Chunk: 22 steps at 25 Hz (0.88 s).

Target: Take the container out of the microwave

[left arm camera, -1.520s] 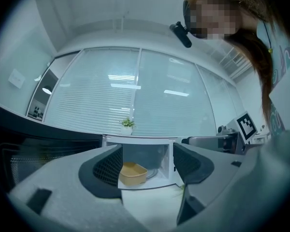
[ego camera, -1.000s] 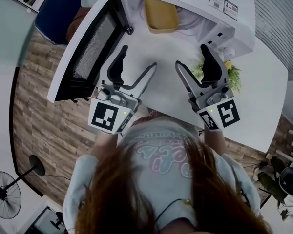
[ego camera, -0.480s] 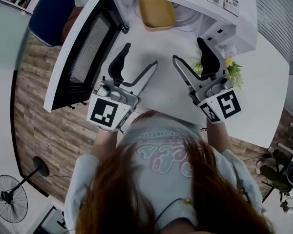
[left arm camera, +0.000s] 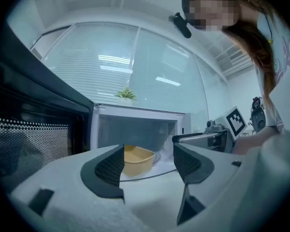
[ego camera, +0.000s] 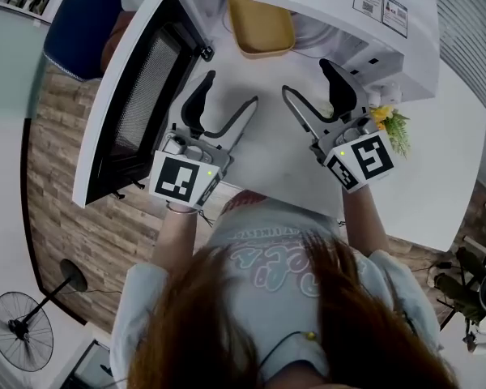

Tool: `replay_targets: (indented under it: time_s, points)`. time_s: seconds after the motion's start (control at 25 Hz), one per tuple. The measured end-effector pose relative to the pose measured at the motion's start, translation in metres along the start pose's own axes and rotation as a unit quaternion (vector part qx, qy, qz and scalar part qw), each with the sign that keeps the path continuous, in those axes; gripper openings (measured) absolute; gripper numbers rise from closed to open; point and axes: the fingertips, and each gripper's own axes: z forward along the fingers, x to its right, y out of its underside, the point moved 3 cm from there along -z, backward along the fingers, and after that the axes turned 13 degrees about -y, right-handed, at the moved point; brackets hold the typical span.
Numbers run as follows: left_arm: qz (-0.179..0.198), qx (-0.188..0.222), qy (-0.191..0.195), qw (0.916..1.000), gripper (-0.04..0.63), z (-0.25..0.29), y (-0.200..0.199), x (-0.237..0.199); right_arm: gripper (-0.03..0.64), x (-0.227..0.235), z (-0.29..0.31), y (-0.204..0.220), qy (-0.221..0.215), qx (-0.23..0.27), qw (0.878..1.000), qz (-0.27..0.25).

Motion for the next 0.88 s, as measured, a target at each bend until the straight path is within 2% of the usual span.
replay_targets:
  time_s: [0.2,0.4,0.56,0.88]
  points:
    - [0.001,-0.004,0.0,1.0,0.307,0.016,0.011,-0.005,0.324,0.017,0.014,0.019,0.005,-0.024,1.0,0.005]
    - [0.004,-0.043,-0.003,0.9991,0.307,0.028,0.032,-0.011,0.324,0.028,0.024,0.031,0.006,-0.034,0.999,0.008]
    - [-0.007,-0.028,-0.006,0.9996,0.307,0.04,0.041,-0.013,0.324,0.035,0.031,0.04,0.007,-0.046,0.999,0.007]
    - [0.009,-0.039,-0.006,0.9992,0.307,0.061,0.053,-0.012,0.324,0.048,0.041,0.058,0.01,-0.057,0.997,0.046]
